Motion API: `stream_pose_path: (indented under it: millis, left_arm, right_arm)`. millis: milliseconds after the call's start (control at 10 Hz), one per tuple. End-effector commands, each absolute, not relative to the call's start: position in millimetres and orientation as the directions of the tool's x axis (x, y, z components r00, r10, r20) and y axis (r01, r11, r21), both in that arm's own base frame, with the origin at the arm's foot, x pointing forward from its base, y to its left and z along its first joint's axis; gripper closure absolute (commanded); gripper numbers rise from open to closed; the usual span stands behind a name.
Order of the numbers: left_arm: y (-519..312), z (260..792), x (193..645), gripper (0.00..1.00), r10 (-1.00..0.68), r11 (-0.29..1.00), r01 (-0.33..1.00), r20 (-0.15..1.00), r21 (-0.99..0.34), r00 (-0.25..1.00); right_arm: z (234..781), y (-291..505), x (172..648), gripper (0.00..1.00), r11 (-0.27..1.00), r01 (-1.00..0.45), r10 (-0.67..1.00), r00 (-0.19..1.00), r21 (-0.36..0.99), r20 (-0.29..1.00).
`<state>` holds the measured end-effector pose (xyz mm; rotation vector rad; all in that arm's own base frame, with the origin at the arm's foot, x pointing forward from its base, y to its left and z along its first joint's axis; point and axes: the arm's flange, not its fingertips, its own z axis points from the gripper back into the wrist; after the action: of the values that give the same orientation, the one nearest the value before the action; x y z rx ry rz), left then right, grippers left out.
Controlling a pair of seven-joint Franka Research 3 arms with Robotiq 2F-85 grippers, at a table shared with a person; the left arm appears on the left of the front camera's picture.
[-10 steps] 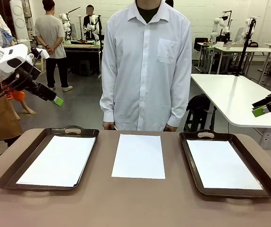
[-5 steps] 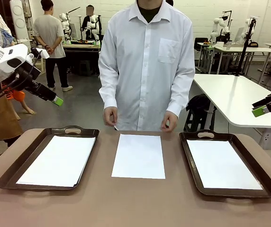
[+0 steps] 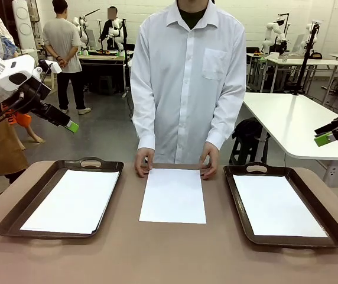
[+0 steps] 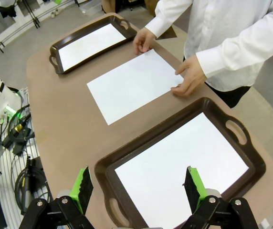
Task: Sort the A4 documents.
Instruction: Receive the A4 Paper.
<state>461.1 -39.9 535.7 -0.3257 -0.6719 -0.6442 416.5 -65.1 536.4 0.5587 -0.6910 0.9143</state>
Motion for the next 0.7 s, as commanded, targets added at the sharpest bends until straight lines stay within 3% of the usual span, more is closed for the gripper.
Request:
stream_pose_path:
  millis: [0,600]
  left_arm:
    - [-38.3,535.5,460.0,0.0,-0.443,0.755,0.651,0.668,-0.081,0.597]
    - [-38.3,535.5,460.0,0.0,-0.443,0.755,0.651,0.668,-0.081,0.597]
  right_arm:
    - [534.7,-64.0,416.1,0.0,0.492,-0.859,0.522,0.419,0.139,0.743]
    - [534.7,-64.0,416.1,0.0,0.492,-0.859,0.522,0.419,0.139,0.743]
